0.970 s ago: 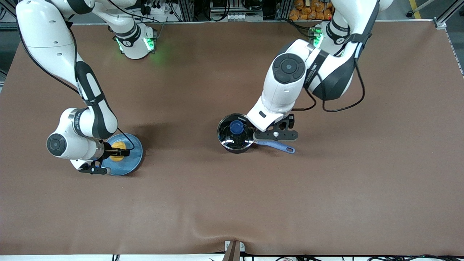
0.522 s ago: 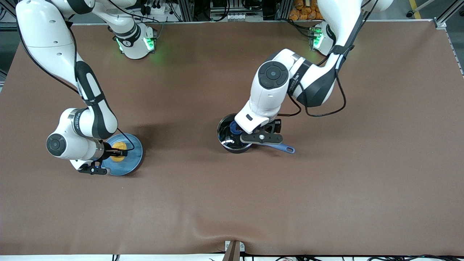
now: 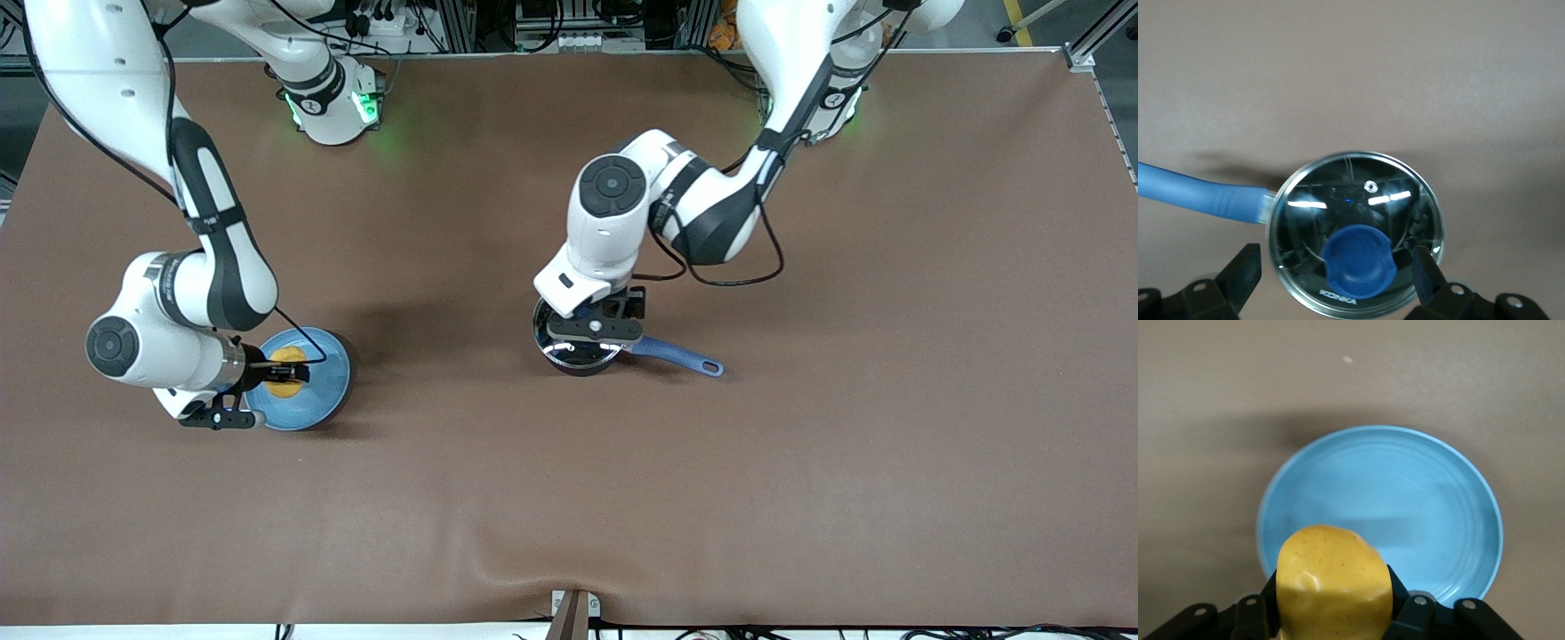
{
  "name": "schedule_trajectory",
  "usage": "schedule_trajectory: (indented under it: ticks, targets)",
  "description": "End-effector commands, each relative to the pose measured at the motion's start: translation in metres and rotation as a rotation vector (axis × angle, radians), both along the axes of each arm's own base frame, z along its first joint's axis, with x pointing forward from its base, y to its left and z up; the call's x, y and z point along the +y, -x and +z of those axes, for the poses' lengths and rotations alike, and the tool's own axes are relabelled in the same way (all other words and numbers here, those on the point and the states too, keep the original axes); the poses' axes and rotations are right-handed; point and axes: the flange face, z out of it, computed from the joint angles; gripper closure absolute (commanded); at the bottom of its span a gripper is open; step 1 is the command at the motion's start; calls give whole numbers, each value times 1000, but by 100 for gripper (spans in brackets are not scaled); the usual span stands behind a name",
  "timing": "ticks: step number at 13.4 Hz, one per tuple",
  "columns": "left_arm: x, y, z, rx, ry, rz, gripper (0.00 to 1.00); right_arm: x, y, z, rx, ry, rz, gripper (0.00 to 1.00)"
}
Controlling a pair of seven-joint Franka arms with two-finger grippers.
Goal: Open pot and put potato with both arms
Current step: 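Grasp the potato with the right gripper while the left gripper grasps the knob, then lift the lid off with the left gripper while the right gripper carries the potato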
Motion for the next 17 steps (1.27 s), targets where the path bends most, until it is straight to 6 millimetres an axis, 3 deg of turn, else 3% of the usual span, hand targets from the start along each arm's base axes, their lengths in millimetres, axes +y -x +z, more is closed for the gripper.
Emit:
schedule_trajectory:
  ticks: [1, 5, 9, 14, 16, 17]
  targets:
    - [-15, 5, -13, 9, 5, 6, 0, 24, 6, 22, -10, -15, -27, 89]
    - [-20, 11, -35, 35, -13, 49, 0, 78, 11, 33, -8, 1, -109, 89]
    - [-23, 16, -44, 56, -15, 147, 0, 141, 14, 46, -23, 13, -194, 90]
    - [-24, 18, -51, 65, -22, 169, 0, 175, 18, 53, -30, 14, -250, 91]
    - [-23, 18, -52, 67, -25, 185, 4, 195, 21, 58, -36, 10, -266, 91]
    - [-23, 17, -52, 67, -25, 187, 10, 200, 20, 62, -41, 3, -276, 91]
